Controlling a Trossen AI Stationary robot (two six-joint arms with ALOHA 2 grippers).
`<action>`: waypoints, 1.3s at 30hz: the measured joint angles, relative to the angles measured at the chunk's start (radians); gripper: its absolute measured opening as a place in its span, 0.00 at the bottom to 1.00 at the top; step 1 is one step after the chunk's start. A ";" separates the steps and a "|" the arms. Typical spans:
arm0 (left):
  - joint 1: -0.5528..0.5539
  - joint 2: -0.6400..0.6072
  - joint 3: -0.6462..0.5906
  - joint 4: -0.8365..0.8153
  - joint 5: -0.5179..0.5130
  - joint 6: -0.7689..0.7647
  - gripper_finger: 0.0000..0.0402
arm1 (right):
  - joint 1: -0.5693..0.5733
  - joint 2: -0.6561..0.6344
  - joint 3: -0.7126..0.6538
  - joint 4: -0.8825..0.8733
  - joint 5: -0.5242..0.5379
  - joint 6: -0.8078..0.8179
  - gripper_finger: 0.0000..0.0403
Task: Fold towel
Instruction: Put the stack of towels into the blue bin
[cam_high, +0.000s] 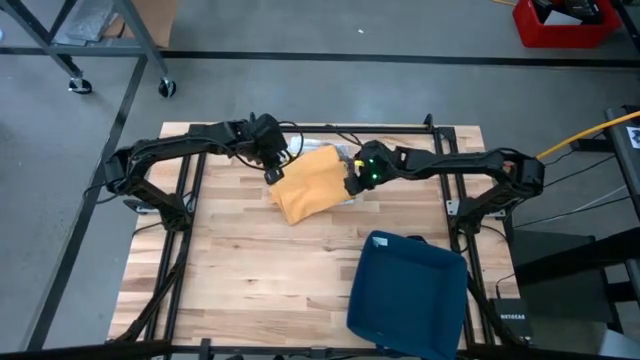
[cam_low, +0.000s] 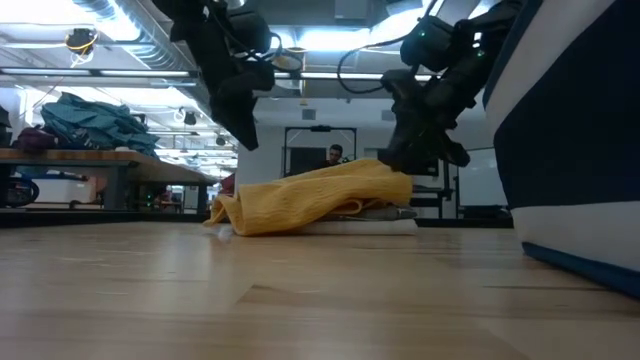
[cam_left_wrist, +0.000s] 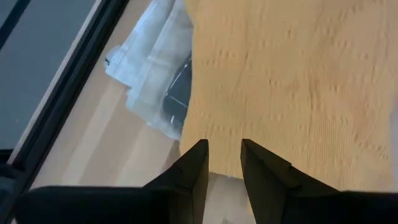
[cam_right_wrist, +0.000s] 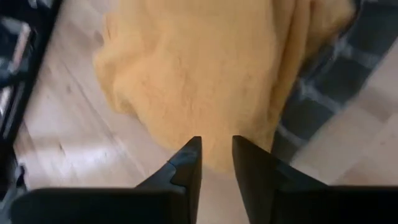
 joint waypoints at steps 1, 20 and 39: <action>0.000 0.000 0.000 -0.001 0.000 0.009 0.22 | 0.000 0.001 0.000 -0.017 -0.016 0.000 0.24; 0.068 0.073 -0.052 0.010 -0.120 0.091 0.22 | 0.000 0.013 0.000 -0.039 -0.056 0.105 0.54; 0.065 0.158 -0.051 0.015 -0.191 0.085 0.50 | 0.000 0.013 0.000 -0.039 -0.046 0.107 0.53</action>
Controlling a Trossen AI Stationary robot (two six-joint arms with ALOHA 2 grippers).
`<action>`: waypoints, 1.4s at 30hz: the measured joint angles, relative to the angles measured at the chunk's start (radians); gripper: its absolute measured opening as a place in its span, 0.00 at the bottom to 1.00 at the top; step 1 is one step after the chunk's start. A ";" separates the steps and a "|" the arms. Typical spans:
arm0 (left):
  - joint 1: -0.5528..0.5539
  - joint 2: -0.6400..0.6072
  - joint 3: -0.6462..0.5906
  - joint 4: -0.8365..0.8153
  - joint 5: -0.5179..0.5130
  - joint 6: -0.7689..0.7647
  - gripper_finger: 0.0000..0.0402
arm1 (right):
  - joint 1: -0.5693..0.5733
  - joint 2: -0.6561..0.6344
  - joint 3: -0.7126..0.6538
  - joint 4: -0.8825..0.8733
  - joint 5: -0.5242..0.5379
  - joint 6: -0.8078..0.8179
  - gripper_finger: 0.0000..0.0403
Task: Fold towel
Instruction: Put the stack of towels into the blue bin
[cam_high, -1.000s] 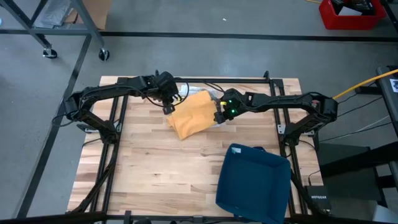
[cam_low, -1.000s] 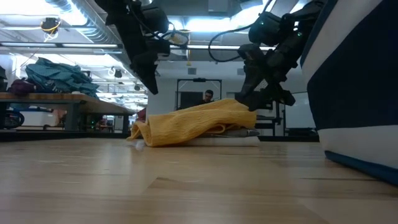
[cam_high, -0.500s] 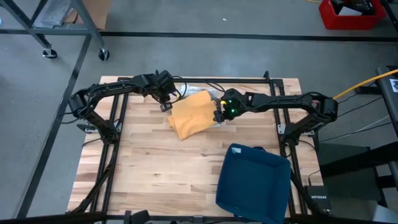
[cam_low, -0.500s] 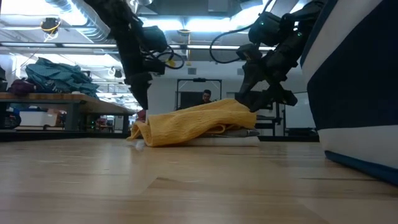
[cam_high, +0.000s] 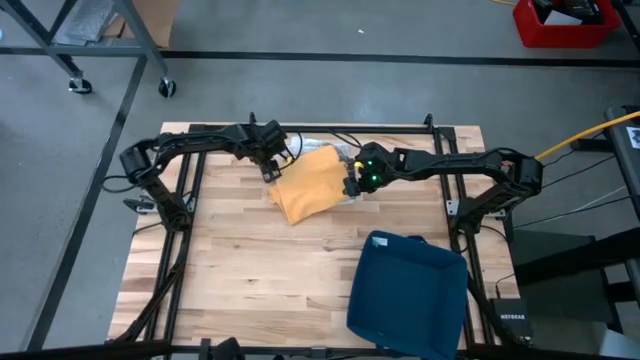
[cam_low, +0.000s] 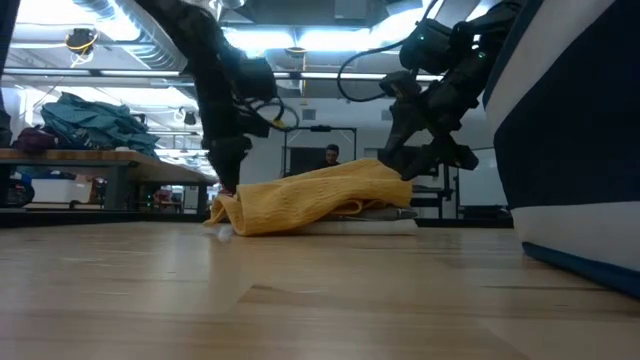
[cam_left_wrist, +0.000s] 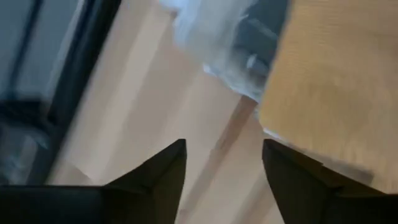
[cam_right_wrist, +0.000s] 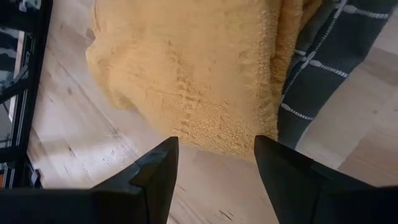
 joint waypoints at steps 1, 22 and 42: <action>0.000 0.014 0.000 0.001 0.003 -0.072 0.51 | 0.000 0.000 0.000 -0.001 0.007 0.005 0.53; 0.060 0.136 0.001 0.130 0.342 -0.381 0.53 | 0.000 0.000 0.000 -0.114 0.131 0.162 0.53; 0.057 0.196 0.001 0.204 0.395 -0.392 0.53 | 0.000 0.204 0.002 -0.021 0.133 0.228 0.53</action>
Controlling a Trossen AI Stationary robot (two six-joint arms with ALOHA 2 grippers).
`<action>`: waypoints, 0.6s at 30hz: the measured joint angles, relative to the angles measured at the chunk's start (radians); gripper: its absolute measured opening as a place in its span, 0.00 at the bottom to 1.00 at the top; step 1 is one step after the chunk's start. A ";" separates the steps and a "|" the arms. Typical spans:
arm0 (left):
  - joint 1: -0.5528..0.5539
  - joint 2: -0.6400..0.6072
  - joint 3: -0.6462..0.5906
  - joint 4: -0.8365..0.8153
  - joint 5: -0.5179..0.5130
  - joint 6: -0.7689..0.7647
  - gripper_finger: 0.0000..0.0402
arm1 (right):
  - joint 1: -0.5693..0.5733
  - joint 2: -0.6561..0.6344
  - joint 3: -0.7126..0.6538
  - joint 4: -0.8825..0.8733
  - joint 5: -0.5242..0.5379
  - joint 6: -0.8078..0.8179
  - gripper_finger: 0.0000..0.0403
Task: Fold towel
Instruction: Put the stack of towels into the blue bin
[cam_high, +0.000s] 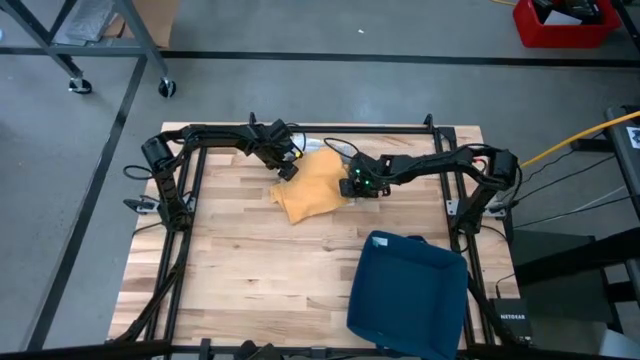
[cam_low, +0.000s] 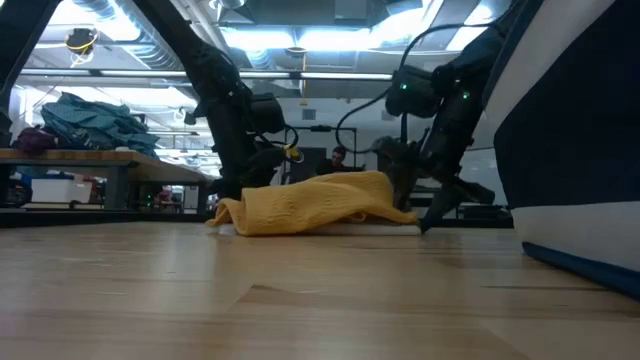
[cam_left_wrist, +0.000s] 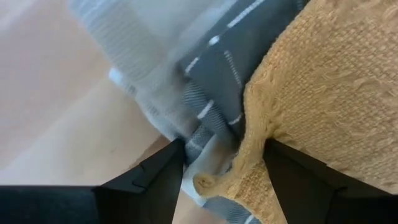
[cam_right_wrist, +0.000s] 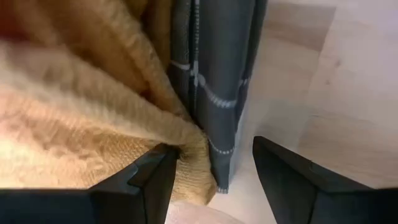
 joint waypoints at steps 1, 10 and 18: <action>0.000 0.000 0.000 0.003 0.020 0.000 0.53 | 0.000 0.013 0.000 0.007 -0.011 0.009 0.53; -0.035 0.011 0.000 0.038 0.063 0.028 0.53 | -0.002 0.064 0.001 0.067 -0.070 0.019 0.53; -0.082 0.075 0.002 0.143 0.093 0.001 0.53 | 0.001 0.070 -0.002 0.129 -0.083 0.019 0.53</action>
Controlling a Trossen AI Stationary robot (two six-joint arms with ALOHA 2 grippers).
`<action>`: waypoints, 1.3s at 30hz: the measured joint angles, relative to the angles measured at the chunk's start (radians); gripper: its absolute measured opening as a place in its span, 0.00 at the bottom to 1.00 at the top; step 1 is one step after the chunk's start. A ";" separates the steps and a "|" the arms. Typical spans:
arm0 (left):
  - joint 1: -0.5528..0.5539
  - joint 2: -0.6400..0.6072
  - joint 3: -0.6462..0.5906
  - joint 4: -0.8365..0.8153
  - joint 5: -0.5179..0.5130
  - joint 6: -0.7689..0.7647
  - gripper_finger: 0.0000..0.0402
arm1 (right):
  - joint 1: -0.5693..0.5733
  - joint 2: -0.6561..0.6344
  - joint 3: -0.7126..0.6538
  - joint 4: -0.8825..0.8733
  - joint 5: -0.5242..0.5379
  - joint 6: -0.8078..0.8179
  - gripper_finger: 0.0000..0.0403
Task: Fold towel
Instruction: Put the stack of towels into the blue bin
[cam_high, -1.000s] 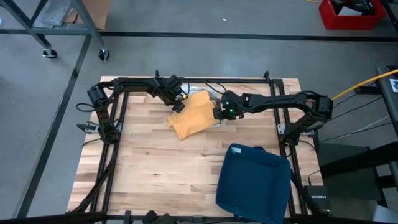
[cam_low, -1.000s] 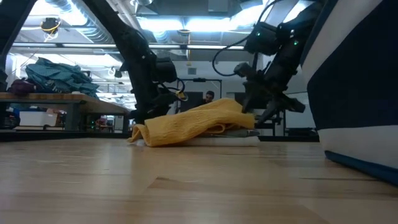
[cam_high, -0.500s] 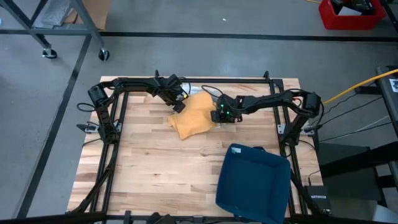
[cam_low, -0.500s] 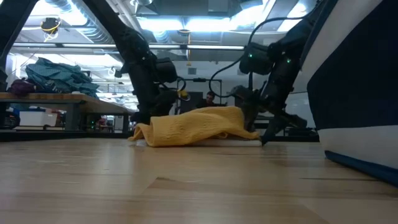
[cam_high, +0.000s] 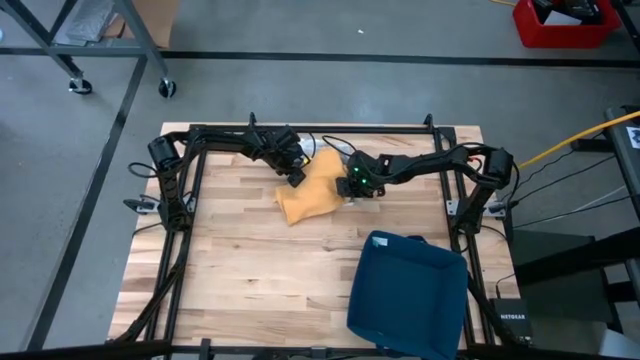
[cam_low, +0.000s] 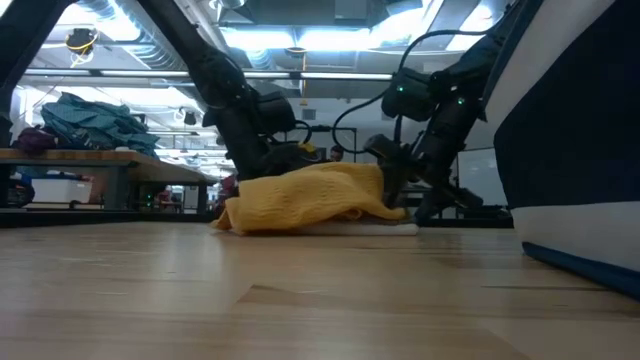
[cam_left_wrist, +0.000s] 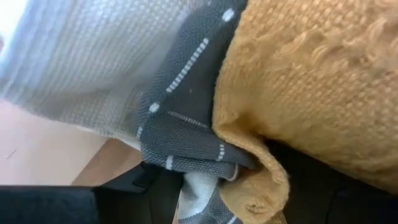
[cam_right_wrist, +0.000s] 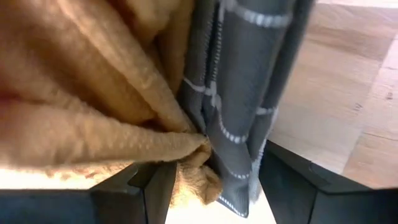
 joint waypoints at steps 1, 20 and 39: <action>-0.004 0.001 0.000 0.011 0.002 0.000 0.53 | 0.000 0.000 0.000 0.004 0.000 -0.001 0.53; -0.008 -0.005 -0.003 0.034 0.048 0.045 0.14 | 0.016 0.006 -0.002 0.178 0.079 -0.096 0.13; -0.099 -0.202 -0.005 -0.064 0.036 0.090 0.07 | 0.074 -0.180 -0.001 0.165 0.072 -0.101 0.13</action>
